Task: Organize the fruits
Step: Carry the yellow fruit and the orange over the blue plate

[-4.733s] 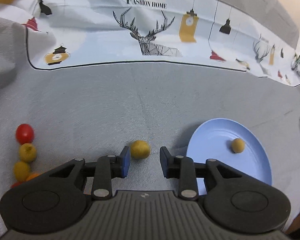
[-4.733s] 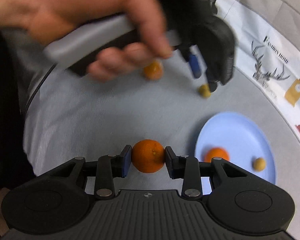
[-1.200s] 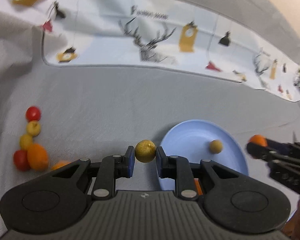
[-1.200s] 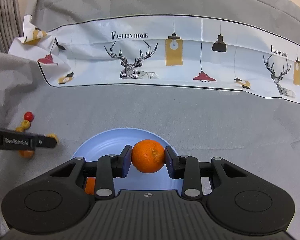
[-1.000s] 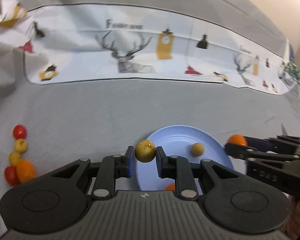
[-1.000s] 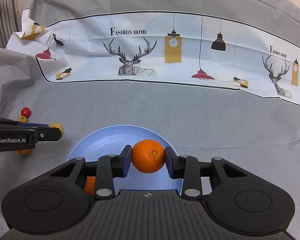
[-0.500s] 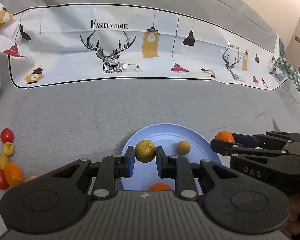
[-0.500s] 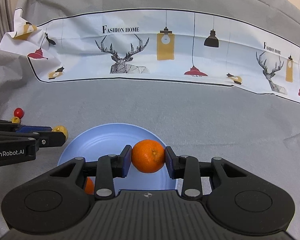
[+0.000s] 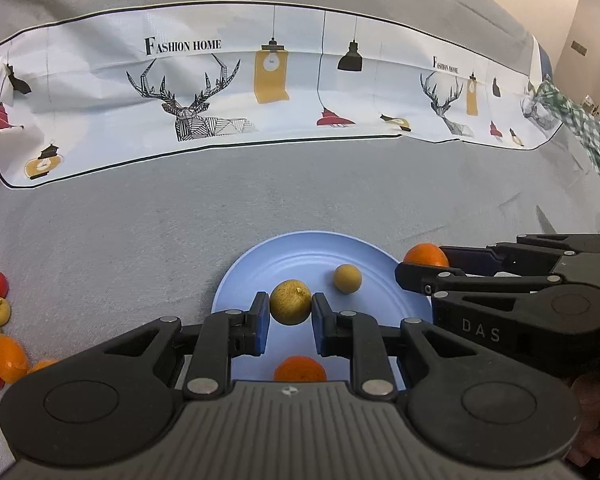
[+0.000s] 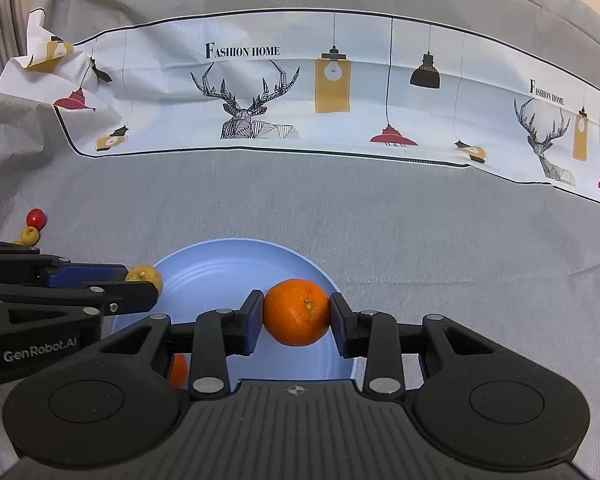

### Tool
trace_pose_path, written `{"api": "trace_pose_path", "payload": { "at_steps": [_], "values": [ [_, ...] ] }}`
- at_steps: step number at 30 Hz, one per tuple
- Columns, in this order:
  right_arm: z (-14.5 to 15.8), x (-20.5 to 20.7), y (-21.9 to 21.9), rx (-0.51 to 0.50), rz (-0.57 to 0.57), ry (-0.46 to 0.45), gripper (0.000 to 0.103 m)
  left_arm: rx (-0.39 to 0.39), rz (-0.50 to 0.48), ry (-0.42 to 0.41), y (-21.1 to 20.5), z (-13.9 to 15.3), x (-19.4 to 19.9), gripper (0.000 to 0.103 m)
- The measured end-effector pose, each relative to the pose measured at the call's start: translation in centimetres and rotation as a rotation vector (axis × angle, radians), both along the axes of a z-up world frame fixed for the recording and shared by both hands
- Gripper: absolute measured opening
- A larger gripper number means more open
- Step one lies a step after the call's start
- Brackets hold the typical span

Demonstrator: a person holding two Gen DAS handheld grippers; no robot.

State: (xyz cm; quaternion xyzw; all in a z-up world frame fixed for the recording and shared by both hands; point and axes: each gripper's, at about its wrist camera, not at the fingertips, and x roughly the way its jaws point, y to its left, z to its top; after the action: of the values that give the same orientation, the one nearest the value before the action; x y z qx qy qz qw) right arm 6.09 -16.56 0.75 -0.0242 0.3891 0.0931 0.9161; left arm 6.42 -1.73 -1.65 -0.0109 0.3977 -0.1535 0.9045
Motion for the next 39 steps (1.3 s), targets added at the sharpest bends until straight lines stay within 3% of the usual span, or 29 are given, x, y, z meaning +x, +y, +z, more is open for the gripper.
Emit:
{"api": "trace_pose_path", "payload": {
  "at_steps": [39],
  "values": [
    [-0.7, 0.3, 0.5, -0.018, 0.014, 0.041, 0.037, 0.028, -0.027, -0.006, -1.2, -0.5, 0.3, 0.024]
  ]
}}
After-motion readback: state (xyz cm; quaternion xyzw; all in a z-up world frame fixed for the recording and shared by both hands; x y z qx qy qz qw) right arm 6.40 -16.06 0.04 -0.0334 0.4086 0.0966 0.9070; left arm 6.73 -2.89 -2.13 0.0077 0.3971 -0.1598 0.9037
